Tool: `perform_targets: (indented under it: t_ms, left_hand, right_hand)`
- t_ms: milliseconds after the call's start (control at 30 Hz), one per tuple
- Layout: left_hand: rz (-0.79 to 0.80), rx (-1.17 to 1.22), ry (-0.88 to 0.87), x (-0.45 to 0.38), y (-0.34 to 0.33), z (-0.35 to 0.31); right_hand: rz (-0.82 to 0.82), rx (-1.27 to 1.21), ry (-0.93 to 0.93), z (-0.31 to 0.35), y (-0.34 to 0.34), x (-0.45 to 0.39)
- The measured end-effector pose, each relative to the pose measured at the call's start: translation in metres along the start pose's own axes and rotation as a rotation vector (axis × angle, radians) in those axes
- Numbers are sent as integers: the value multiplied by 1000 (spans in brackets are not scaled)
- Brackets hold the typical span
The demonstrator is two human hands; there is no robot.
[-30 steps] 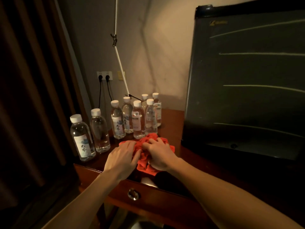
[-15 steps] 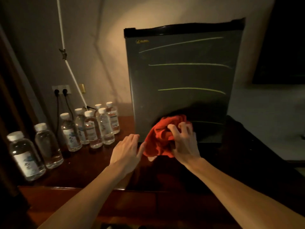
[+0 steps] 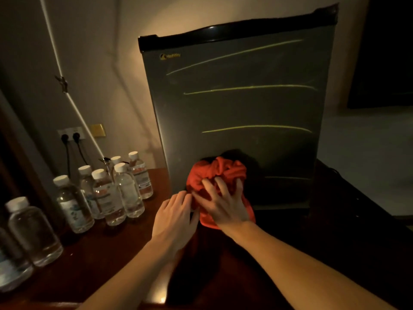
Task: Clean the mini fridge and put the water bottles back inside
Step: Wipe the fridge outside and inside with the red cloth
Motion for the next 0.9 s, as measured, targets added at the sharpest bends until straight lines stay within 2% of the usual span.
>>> perform_targets:
  t_ms: [133,233,400,633,733,800,900]
  left_hand:
    - [11,-16,-12,-3,-7,4]
    - [4,3,-41,-12,-9,-12]
    - [-54,43,-122,-21,-6,-53]
    - [-20,99,-173,-29,-10,-104]
    - [-16,108,-181,-33,-14,-115]
    - [-21,87,-184,-37,-14,-119]
    - [-42,40,-178,-42,-11,-113]
  right_hand:
    - [-70,64,146,-10,-13,6]
    - [-99,110,145,-31,-7,12]
    - [-85,92,-11,-81,11,37]
    - [82,175,-354,-175,46,102]
    - [83,63,-487,-184,58,94]
    - [45,-6,-513,-177,63,79]
    - [-56,-73,-359,-156,59,49]
Point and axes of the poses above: each hand's wrist, its own x-axis away from the middle knuckle, its own y-axis out of the back of the hand, z = x × y, the point moved 1 cm from there along -x, towards the middle knuckle, and after that the axes turned 10 degrees about -z, right-handed, at the moved point
